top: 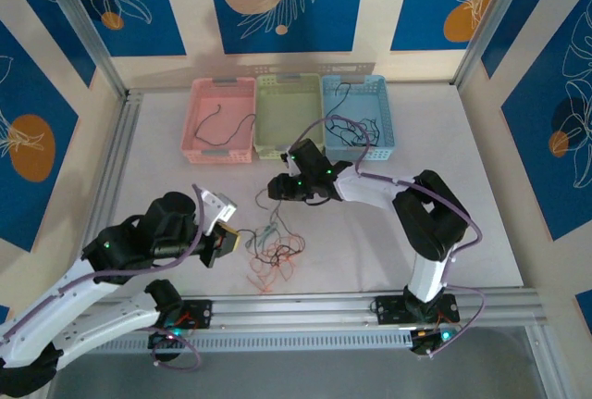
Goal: Untangle the cables
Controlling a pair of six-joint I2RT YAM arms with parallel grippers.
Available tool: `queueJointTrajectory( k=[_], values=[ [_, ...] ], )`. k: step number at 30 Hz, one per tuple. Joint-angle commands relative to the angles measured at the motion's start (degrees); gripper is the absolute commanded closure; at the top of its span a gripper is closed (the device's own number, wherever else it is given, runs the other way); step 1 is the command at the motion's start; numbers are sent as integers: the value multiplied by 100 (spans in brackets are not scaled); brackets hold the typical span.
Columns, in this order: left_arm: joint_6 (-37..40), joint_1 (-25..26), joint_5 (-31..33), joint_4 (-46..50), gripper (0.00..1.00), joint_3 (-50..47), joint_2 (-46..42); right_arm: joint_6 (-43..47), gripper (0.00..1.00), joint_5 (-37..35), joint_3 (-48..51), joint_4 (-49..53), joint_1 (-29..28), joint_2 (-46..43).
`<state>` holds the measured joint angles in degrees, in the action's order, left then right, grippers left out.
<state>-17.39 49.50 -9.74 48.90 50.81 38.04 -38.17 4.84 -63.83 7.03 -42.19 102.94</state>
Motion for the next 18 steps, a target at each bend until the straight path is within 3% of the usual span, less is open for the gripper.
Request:
queueJointTrajectory(
  k=[1, 10, 18],
  values=[
    [129, -19, -261, -145, 100, -58, 1, -2, 58, 330, -239, 355, -16, 286],
    [104, -17, -144, -136, 100, -62, 9, 91, 58, -94, -345, 919, -103, 465],
    [90, -19, -100, -136, 100, -88, 37, 3, 58, -24, -87, 949, -380, 258]
  ],
)
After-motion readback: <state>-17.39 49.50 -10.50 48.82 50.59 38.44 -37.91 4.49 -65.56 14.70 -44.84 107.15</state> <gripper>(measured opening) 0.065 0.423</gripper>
